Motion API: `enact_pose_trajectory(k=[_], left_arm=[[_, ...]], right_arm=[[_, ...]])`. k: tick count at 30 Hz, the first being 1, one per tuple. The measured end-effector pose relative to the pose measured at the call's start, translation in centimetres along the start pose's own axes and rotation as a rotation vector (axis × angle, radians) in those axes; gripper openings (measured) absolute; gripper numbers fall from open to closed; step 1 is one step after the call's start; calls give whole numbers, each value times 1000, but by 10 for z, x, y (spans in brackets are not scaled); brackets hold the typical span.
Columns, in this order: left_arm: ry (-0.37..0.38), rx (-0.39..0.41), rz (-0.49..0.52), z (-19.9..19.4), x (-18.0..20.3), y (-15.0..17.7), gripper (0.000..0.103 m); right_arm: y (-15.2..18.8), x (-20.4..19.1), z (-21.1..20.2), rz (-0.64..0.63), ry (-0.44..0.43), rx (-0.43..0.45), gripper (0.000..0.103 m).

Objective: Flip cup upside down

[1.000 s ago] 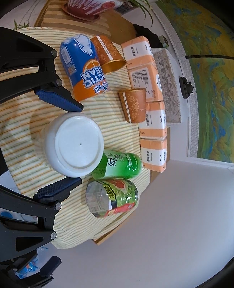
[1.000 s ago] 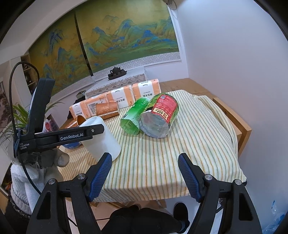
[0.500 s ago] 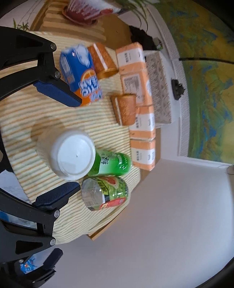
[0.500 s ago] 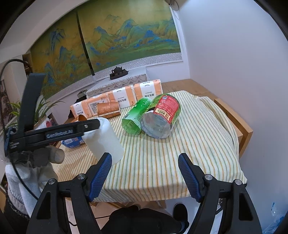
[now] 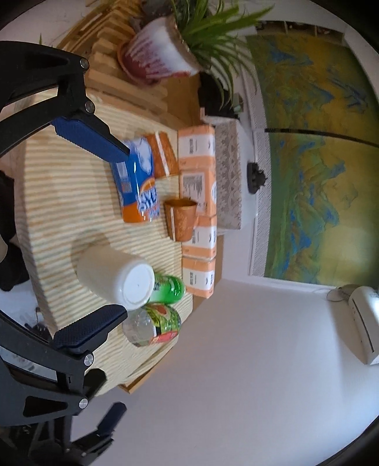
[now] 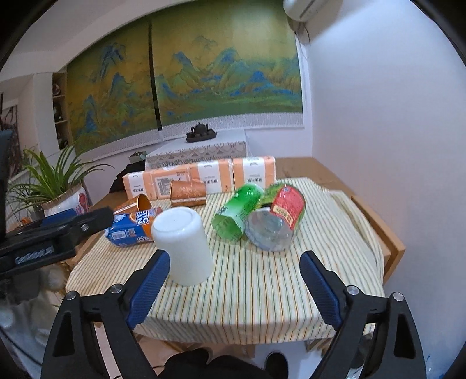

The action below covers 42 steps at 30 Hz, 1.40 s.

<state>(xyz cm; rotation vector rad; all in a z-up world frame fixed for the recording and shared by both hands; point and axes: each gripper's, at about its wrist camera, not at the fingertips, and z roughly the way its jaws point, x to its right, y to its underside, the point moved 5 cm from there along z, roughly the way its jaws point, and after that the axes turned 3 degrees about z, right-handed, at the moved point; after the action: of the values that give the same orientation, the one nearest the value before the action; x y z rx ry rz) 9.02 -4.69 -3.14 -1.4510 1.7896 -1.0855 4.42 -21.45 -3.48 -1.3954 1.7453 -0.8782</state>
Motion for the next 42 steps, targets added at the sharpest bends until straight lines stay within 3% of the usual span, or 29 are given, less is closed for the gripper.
enact_pose_trajectory(k=[5, 13, 42], left_arm=[[-78, 54, 4, -24, -12, 8, 102], [-108, 82, -15, -48, -21, 18, 102], [-118, 92, 4, -45, -14, 18, 102]], right_arm=[[-2, -12, -1, -48, 16, 36, 93], [-2, -17, -7, -42, 18, 59, 94], [0, -23, -10, -49, 17, 64, 94]])
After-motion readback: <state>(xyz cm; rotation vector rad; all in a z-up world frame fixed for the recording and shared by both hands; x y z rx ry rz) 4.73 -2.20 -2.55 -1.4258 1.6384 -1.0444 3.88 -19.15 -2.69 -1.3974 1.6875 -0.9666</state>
